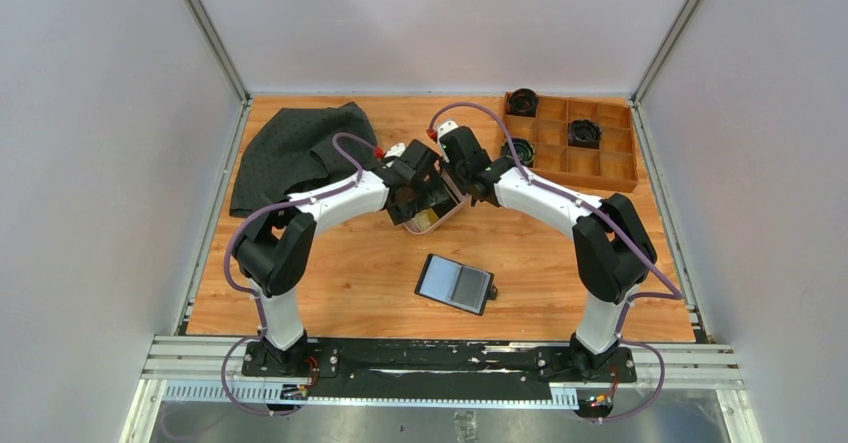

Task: Put the credit cards into the card holder
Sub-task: Pick up the credit card from the storage box.

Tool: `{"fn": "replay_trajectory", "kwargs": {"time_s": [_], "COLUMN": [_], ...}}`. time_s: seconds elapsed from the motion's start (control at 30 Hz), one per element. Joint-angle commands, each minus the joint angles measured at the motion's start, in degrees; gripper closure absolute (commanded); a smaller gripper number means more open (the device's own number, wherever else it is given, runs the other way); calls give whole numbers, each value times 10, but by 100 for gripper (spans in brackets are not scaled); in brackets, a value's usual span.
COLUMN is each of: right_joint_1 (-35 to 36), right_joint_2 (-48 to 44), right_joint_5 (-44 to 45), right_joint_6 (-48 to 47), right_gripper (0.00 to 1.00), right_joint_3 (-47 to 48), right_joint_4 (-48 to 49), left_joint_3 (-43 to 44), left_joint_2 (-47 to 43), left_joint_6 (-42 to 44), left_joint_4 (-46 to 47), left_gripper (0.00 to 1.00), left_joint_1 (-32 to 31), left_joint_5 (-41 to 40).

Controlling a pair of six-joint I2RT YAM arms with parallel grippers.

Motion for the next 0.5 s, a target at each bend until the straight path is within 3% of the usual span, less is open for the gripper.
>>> {"fn": "replay_trajectory", "kwargs": {"time_s": [0.0,0.47], "right_joint_1": [5,4], "right_joint_2": [-23,-20], "right_joint_5": [32,3], "right_joint_6": [28,43], "right_gripper": [100,100], "right_joint_3": [-7,-14], "right_joint_4": [33,26], "left_joint_3": [16,-15], "left_joint_2": [10,25], "left_joint_6": [-24,-39], "left_joint_4": [-38,3], "left_gripper": [0,0], "left_joint_1": [-11,-18], "left_joint_5": [-45,-54]}}
